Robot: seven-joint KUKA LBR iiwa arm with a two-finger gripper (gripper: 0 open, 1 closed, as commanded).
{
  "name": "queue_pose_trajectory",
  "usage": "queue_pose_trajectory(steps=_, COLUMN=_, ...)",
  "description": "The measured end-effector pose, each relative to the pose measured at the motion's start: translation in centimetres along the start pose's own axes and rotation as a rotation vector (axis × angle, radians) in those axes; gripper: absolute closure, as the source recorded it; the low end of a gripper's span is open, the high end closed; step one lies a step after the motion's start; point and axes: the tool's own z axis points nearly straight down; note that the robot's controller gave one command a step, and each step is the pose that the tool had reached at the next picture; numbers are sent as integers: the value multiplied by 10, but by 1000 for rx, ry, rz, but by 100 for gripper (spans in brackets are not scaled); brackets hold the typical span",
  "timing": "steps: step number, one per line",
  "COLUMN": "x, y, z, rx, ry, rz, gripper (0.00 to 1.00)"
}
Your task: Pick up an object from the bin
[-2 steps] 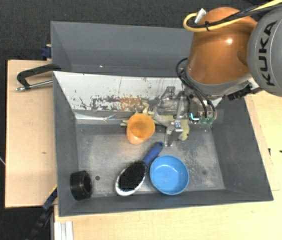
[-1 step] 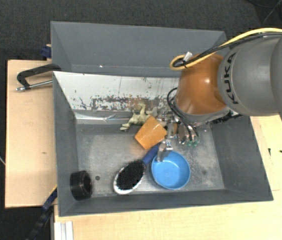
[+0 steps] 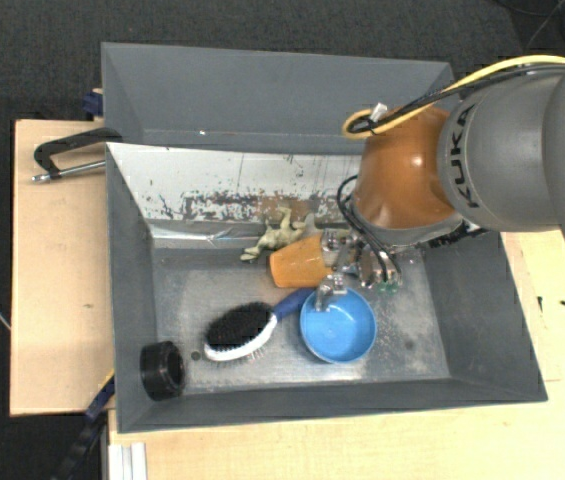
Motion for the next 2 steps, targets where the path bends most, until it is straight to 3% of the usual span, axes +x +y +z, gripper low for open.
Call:
queue_pose_trajectory(steps=1, x=3, y=-6, z=-103, rx=-6, ry=-7, rz=6, gripper=100)
queue_pose_trajectory(steps=2, x=-16, y=-43, z=-244, rx=-4, ry=-8, rz=-437, gripper=100)
